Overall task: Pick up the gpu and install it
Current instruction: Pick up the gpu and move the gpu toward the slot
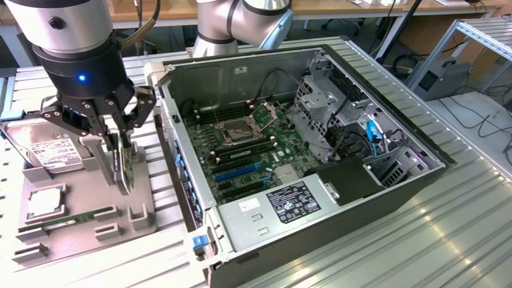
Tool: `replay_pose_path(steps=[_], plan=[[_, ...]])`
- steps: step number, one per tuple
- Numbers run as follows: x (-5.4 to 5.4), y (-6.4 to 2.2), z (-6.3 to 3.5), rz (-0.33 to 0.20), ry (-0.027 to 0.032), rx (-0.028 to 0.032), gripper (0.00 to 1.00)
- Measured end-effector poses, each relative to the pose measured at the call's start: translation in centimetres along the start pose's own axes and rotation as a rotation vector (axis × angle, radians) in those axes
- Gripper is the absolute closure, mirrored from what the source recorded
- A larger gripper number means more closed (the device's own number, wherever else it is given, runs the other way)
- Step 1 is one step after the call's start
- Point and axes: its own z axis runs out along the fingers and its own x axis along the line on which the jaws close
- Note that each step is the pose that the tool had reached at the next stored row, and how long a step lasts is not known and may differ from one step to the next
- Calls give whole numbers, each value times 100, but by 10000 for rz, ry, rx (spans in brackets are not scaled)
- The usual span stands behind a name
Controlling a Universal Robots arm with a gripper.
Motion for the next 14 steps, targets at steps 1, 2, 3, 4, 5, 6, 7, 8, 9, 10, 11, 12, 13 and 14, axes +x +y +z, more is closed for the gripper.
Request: replay_pose_path(steps=[1, 2, 3, 4, 5, 6, 7, 8, 9, 10, 11, 12, 13, 14], plan=[[0, 0, -14, 0, 1, 0, 73], [0, 0, -16, 0, 1, 1, 73], [0, 0, -18, 0, 1, 1, 73], [0, 1, -20, 0, 1, 1, 73], [-1, 1, -23, 0, 1, 1, 73], [0, 1, -26, 0, 0, 0, 73], [0, 1, -30, 0, 0, 1, 73], [-1, 1, -32, 0, 0, 0, 73], [-1, 1, -34, 0, 0, 0, 73], [-1, 1, -37, 0, 0, 0, 73], [-1, 1, -39, 0, 0, 0, 73], [-1, 1, -42, 0, 0, 0, 73], [-1, 1, -44, 0, 0, 0, 73], [-1, 1, -46, 0, 0, 0, 73]])
